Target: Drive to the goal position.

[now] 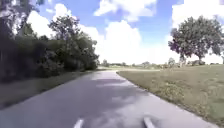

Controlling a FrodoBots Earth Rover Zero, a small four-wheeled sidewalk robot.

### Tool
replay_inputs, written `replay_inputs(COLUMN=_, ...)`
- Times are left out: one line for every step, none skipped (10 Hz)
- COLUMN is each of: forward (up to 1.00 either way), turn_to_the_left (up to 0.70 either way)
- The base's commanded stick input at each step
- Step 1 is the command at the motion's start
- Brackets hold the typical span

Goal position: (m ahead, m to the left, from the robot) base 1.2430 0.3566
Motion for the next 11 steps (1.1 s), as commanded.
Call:
replay_inputs(forward=0.7, turn_to_the_left=0.0)
replay_inputs(forward=0.7, turn_to_the_left=0.0)
replay_inputs(forward=0.7, turn_to_the_left=0.0)
replay_inputs(forward=0.7, turn_to_the_left=0.0)
replay_inputs(forward=0.7, turn_to_the_left=0.0)
replay_inputs(forward=0.7, turn_to_the_left=0.0)
replay_inputs(forward=0.7, turn_to_the_left=0.0)
replay_inputs(forward=0.7, turn_to_the_left=0.0)
replay_inputs(forward=0.7, turn_to_the_left=0.0)
replay_inputs(forward=0.7, turn_to_the_left=0.0)
replay_inputs(forward=0.7, turn_to_the_left=0.0)
